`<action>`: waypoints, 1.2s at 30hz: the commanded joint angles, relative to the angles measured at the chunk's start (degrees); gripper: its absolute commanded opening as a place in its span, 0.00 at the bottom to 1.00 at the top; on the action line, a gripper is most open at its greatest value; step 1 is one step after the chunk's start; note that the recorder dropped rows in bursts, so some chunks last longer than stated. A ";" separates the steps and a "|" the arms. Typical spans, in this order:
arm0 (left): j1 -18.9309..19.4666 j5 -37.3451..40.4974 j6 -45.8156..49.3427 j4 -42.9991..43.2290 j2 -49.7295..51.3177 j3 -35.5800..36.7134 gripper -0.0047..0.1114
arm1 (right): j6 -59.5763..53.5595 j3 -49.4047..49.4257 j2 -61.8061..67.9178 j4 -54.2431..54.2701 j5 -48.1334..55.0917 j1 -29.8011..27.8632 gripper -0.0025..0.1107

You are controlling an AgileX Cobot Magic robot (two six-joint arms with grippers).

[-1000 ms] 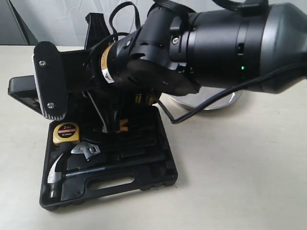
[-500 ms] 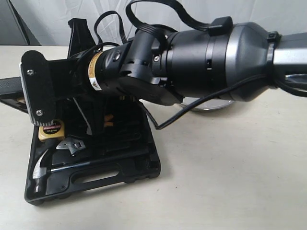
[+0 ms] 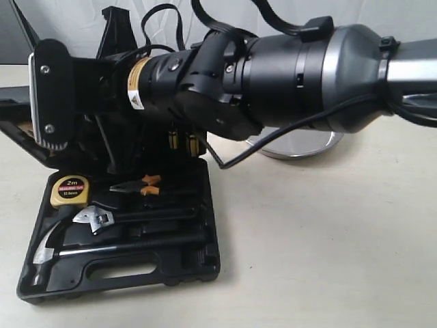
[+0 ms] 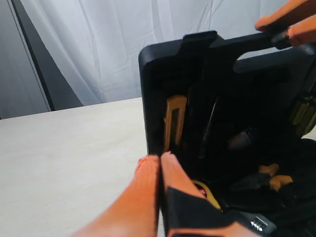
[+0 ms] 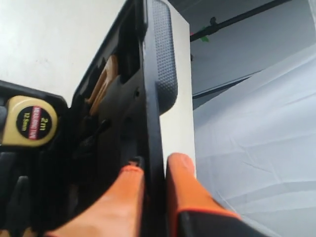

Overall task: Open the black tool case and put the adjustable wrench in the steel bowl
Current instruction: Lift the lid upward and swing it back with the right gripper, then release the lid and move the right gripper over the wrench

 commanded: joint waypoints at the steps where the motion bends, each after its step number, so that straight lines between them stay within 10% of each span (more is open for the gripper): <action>1: -0.06 -0.28 -0.05 -0.09 0.20 -0.12 0.04 | 0.22 -3.17 -0.96 4.88 -6.83 -2.17 0.01; 15: -0.06 -0.28 -0.05 -0.09 0.20 -0.12 0.04 | 0.22 -3.27 -0.48 12.99 -5.16 -6.96 0.01; 20: -0.06 -0.28 -0.05 -0.09 0.20 -0.12 0.04 | 0.22 -3.27 -0.31 30.84 -0.13 -6.85 0.01; 28: -0.06 -0.28 -0.05 -0.09 0.20 -0.12 0.04 | -3.00 -8.32 8.76 51.03 29.71 -6.85 0.01; 36: -0.06 -0.28 -0.05 -0.09 0.20 -0.12 0.04 | -29.92 -13.27 17.02 83.46 54.80 -4.86 0.01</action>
